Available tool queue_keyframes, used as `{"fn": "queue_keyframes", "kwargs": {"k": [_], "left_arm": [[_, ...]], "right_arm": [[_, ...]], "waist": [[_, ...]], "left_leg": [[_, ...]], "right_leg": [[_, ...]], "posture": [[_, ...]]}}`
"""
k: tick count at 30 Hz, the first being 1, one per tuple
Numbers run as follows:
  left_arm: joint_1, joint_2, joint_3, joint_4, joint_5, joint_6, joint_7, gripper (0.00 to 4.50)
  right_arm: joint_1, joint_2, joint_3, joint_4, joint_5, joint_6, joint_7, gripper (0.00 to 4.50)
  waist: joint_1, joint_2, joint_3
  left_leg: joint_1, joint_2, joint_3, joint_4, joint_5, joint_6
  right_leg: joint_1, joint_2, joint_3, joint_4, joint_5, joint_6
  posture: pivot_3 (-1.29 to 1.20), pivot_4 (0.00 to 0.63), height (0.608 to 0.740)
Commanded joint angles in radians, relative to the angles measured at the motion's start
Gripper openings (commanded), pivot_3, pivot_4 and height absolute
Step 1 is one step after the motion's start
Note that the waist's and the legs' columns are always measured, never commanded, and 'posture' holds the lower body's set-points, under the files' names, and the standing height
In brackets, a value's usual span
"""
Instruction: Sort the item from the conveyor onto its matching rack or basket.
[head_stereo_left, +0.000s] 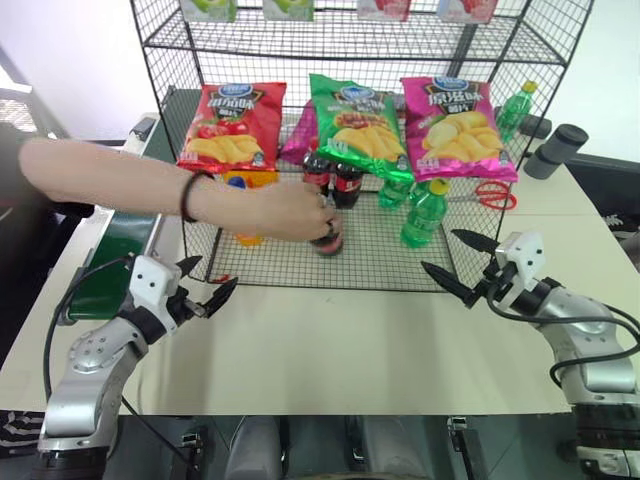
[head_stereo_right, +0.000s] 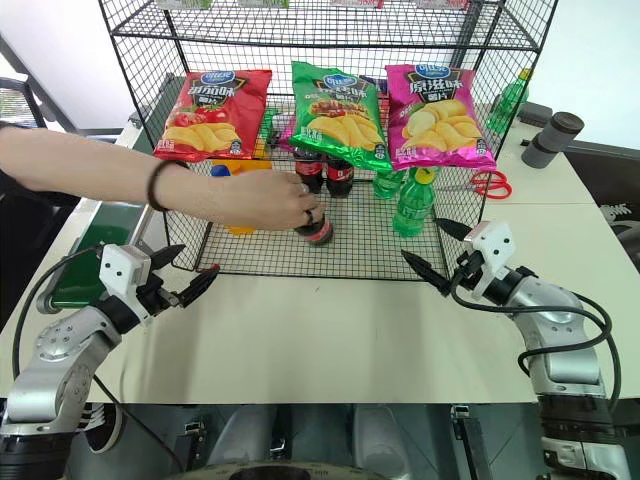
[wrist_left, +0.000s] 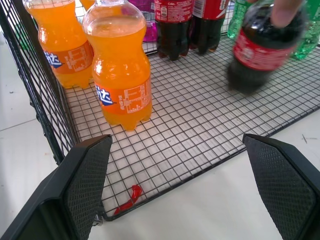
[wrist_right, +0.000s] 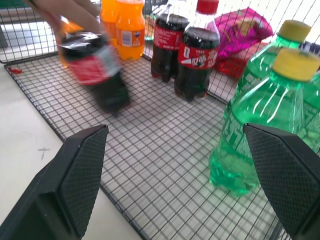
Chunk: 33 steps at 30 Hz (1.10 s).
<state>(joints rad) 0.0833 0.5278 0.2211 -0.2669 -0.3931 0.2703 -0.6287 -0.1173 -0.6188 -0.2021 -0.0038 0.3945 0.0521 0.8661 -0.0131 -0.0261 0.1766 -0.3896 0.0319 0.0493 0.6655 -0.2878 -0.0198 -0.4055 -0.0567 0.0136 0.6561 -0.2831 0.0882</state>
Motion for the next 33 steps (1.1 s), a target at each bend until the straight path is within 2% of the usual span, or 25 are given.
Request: {"fn": "queue_keyframes", "kwargs": {"k": [1, 11, 33], "left_arm": [[0.001, 0.002, 0.029, -0.037, -0.011, -0.019, 0.003, 4.50], [-0.026, -0.003, 0.038, -0.025, -0.037, -0.007, 0.009, 4.50], [-0.057, -0.001, 0.056, 0.010, -0.055, -0.007, -0.005, 4.50]], "right_arm": [[-0.012, 0.002, -0.009, 0.007, 0.001, -0.033, 0.013, 4.49], [-0.048, 0.022, 0.008, 0.033, -0.018, -0.055, 0.009, 4.49], [0.017, 0.052, 0.042, -0.076, -0.007, -0.036, -0.026, 4.49]], "waist": [[0.000, 0.000, 0.000], [-0.002, 0.000, 0.000], [0.000, 0.000, 0.000]], "left_leg": [[0.000, 0.000, 0.000, 0.000, 0.000, 0.000], [0.000, 0.000, 0.000, 0.000, 0.000, 0.000], [0.000, 0.000, 0.000, 0.000, 0.000, 0.000]], "right_leg": [[0.000, 0.000, 0.000, 0.000, 0.000, 0.000], [0.000, 0.000, 0.000, 0.000, 0.000, 0.000], [0.000, 0.000, 0.000, 0.000, 0.000, 0.000]], "posture": [[0.00, 0.150, 0.740], [0.00, 0.150, 0.740], [0.00, 0.150, 0.740]]}}
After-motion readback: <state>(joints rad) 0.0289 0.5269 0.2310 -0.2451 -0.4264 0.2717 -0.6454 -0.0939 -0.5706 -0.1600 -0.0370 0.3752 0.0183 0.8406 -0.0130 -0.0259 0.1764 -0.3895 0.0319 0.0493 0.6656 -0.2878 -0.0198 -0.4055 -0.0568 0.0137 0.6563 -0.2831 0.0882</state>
